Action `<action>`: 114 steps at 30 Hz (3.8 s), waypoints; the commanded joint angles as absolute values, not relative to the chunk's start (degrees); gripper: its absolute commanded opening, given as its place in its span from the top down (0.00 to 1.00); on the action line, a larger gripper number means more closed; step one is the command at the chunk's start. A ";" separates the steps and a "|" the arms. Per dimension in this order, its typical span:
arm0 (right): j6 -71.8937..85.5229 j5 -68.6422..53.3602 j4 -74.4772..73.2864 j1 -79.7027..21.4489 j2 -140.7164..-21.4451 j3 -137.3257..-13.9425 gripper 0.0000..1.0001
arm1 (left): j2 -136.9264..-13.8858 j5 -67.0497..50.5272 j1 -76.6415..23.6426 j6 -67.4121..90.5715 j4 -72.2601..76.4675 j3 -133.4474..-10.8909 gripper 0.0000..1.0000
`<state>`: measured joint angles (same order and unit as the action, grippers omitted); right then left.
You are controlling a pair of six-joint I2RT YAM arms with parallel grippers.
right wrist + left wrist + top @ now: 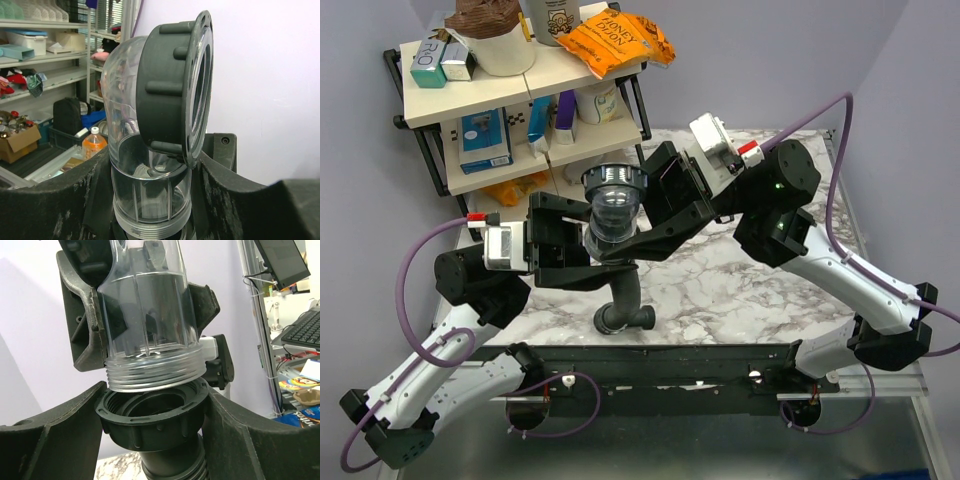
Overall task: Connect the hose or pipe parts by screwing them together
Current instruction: Install the adaptor on the pipeline.
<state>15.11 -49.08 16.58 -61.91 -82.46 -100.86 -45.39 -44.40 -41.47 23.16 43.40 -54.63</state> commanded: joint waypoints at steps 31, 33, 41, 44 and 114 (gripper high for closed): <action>20.92 -50.45 23.29 -58.80 -78.67 -86.24 0.99 | -44.65 -42.19 -41.48 22.76 47.19 -56.77 1.00; 19.34 -49.48 23.47 -58.89 -78.05 -85.08 0.99 | -44.82 -42.19 -41.40 23.11 47.37 -56.95 1.00; 13.81 -47.64 18.99 -58.80 -78.49 -85.60 0.99 | -45.00 -42.01 -41.40 25.49 47.11 -58.62 1.00; 13.01 -47.46 18.46 -58.89 -78.49 -85.34 0.99 | -44.82 -41.40 -41.40 26.19 46.93 -58.89 1.00; 3.52 -6.09 1.94 -69.43 -74.62 -77.86 0.99 | -44.12 -21.71 -37.00 6.16 43.51 -57.57 1.00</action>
